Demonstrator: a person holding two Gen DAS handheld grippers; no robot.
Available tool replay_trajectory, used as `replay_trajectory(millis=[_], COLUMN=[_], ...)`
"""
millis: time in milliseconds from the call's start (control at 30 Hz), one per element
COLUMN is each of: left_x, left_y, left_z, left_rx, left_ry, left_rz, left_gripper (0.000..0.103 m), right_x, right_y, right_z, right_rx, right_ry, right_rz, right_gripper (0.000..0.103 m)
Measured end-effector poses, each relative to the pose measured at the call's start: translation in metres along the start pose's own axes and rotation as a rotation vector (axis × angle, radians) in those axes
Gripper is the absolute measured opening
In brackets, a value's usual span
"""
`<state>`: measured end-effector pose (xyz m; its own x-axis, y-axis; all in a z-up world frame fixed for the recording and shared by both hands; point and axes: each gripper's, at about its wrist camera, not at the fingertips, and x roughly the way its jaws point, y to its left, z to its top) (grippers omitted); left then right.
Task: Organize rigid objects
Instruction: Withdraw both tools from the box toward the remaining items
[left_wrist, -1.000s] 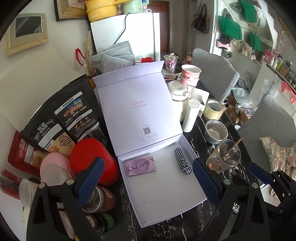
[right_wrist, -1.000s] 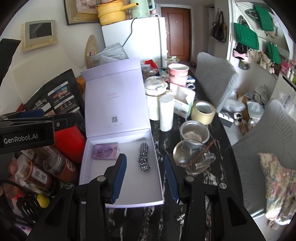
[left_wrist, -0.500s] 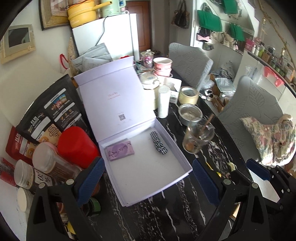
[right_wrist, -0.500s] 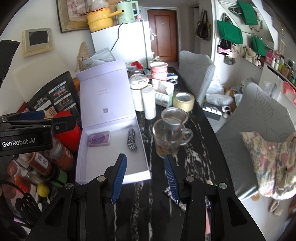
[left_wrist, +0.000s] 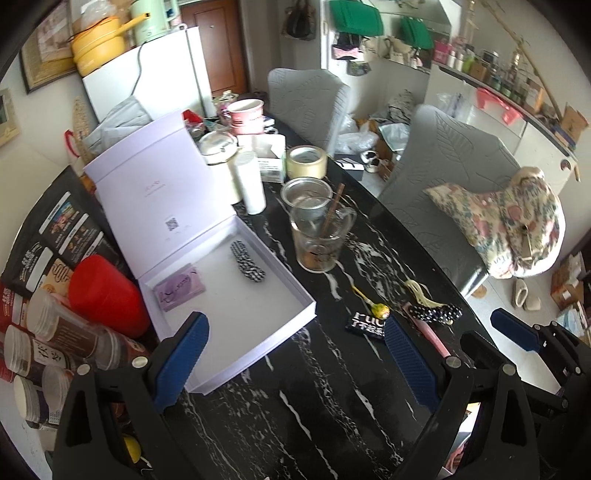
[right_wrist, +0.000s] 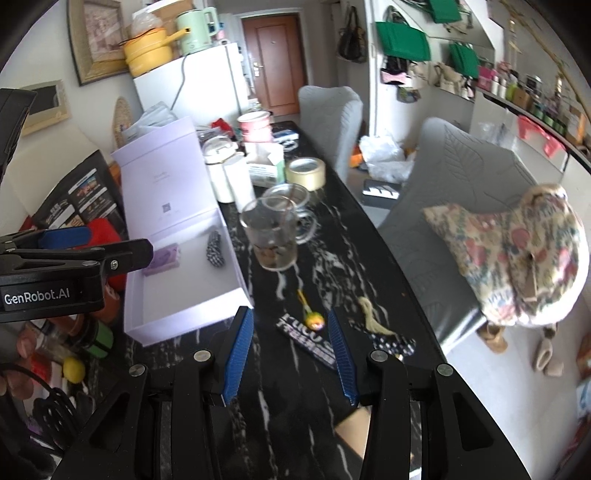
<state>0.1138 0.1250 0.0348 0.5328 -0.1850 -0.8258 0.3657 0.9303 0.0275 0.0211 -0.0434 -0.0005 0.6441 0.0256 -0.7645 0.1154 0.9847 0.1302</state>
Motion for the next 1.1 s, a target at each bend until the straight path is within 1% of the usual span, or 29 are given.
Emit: replay_trajectory(millis=[133,233,333,567,833,1067,1100], left_x=[0.003,0.006,0.01,0.023,0.045,0.074,0.078], left_y=[-0.02,-0.033,-0.046,-0.067,-0.081,-0.088,-0.089], left_z=[-0.001,-0.003,-0.004,-0.008,-0.012,-0.016,-0.017], left_rx=[0.038,0.057,0.08,0.114,0.142,0.138,0.141], left_ry=[0.014,0.027,0.036,0.055,0.081,0.134,0.139], left_rz=[-0.031,-0.067,-0.082,-0.112,-0.12,-0.141,-0.141], left_gripper=[0.097,0.098,0.097,0.097,0.097,0.098,0.098], right_x=[-0.005,-0.008,-0.009,-0.009,0.002,0.016,0.018], right_y=[-0.018,-0.03,-0.042,-0.065,-0.089,-0.106,-0.108], right_z=[-0.01,-0.018,-0.024,-0.033,-0.033,-0.037,-0.037], right_rx=[0.045,0.077,0.104,0.144,0.16,0.166,0.164], right_ry=[0.008,0.013,0.025,0.05,0.091,0.145,0.153], right_rz=[-0.031,-0.052,-0.07,-0.083,-0.065,-0.049,-0.049], right_gripper=[0.042,0.046,0.046,0.051,0.061,0.079,0.08])
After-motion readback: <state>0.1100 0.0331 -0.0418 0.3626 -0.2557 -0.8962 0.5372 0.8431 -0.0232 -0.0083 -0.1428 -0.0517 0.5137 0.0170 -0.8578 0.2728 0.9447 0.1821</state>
